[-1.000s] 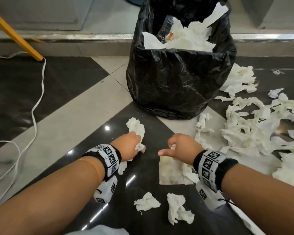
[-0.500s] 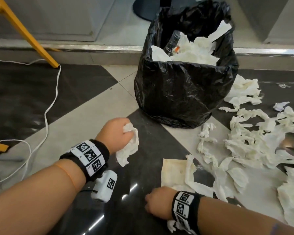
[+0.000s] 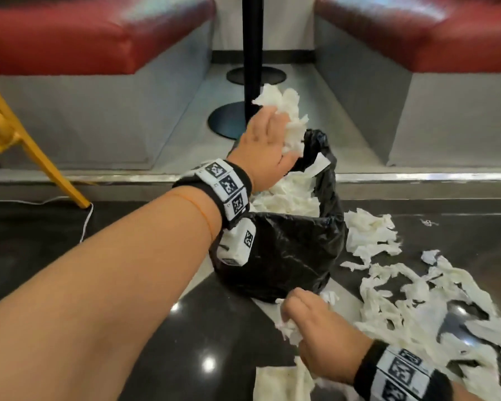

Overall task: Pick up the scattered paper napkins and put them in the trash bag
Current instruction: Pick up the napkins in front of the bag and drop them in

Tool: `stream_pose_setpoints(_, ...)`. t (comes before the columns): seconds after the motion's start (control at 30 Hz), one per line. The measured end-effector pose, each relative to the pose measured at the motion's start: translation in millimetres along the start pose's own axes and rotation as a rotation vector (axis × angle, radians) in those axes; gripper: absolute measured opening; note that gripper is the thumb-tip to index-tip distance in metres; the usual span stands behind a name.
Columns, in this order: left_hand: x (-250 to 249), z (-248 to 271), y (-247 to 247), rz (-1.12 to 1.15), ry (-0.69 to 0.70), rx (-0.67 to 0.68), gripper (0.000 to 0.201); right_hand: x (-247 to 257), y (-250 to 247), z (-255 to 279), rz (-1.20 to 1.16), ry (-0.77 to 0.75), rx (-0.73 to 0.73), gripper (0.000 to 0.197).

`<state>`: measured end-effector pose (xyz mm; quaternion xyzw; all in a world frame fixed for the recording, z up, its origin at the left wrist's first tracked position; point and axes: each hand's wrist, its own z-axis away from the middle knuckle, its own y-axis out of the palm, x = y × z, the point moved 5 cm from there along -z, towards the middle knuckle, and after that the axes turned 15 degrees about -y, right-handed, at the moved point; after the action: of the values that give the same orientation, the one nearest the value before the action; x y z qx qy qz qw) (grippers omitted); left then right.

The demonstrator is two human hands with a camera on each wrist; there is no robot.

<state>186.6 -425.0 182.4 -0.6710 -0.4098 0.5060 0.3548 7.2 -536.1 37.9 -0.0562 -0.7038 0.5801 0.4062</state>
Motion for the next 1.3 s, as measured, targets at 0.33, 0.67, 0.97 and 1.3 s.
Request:
stream_pose_setpoints(0.33,62,7,77,-0.434,-0.291,0.546,0.073,-37,-109,7,0.058,0.229,-0.396,0.052)
stream_pose_setpoints(0.67,76,80,26,-0.122,0.036,-0.129,0.033,-70,-181,-120,0.295,0.368,-0.404,0.078)
stream_pose_setpoints(0.97,112,184,103,-0.216,0.191,0.178,0.044,-50,-143,15,0.376,0.355,-0.197,0.05)
stream_pose_setpoints(1.3,46,231,183,-0.425,0.39,0.62,0.036,-109,-12,137,0.235,0.392,0.363,0.03)
